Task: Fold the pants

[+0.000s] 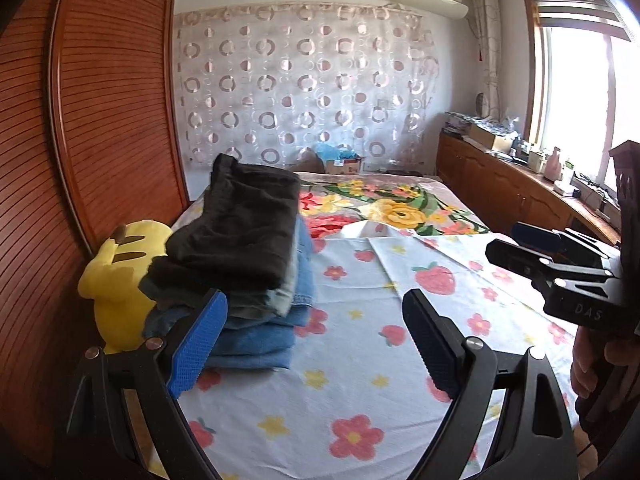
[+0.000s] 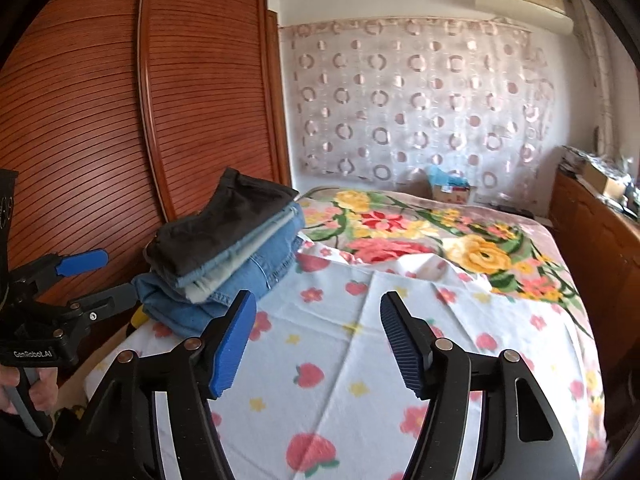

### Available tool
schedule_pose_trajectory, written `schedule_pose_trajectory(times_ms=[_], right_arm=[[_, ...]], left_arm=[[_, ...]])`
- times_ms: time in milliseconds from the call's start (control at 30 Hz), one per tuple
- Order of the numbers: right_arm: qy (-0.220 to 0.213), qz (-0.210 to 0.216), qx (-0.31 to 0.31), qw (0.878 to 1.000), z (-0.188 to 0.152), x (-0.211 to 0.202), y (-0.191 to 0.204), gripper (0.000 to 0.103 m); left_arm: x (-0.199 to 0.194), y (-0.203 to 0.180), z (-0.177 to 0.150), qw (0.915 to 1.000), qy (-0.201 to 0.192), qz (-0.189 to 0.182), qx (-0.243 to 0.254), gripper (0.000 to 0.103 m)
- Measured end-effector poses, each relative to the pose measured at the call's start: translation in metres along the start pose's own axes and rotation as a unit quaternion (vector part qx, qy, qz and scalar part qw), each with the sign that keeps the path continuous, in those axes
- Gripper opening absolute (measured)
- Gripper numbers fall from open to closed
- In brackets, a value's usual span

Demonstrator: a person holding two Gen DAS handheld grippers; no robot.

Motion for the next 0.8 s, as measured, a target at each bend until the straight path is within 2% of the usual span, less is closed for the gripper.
schedule_pose_trajectory(times_ms=[400,800], right_arm=[[-0.016,-0.065,0.024,0.997,-0.023,-0.06,0.005,0.07],[-0.066,-0.105,0.053,0.991,-0.029,-0.108,0.019,0.07]], left_arm=[[-0.011,-0.068,-0.003,0.999,-0.006,-0.038,0.021,0.09],[-0.036,-0.095,0.012,0.9976,-0.037,-0.048,0.033,0.09]])
Point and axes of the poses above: each gripper's, at about its wrist camera, not at the fingertips, and x roughly the way its jaws point, y to its left, z to its top, the point moved 8 cm from there along x, roughly the way its jaws point, and after that the axes turned 10 degrees about x, right-handed, at the moved point
